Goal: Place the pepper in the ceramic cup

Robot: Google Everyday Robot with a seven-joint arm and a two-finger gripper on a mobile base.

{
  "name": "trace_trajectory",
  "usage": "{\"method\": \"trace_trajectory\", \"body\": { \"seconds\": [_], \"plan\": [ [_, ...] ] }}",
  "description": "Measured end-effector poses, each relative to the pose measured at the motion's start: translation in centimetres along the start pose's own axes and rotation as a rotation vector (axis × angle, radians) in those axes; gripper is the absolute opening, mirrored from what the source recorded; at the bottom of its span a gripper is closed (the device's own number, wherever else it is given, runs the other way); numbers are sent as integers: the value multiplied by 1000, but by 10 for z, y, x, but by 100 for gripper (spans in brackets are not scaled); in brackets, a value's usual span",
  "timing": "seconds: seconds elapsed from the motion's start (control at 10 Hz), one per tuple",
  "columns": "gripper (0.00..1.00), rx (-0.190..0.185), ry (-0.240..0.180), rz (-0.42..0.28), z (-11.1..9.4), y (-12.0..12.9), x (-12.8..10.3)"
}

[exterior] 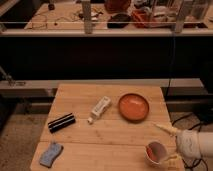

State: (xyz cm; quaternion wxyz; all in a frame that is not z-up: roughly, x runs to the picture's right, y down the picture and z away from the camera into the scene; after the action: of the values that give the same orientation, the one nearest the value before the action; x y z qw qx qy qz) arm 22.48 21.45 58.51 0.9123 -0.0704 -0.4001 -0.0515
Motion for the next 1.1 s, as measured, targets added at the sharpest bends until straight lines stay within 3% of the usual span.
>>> {"method": "trace_trajectory", "body": {
  "seconds": [1.1],
  "plan": [
    [80, -28, 42, -48, 8, 1, 3]
  ]
}}
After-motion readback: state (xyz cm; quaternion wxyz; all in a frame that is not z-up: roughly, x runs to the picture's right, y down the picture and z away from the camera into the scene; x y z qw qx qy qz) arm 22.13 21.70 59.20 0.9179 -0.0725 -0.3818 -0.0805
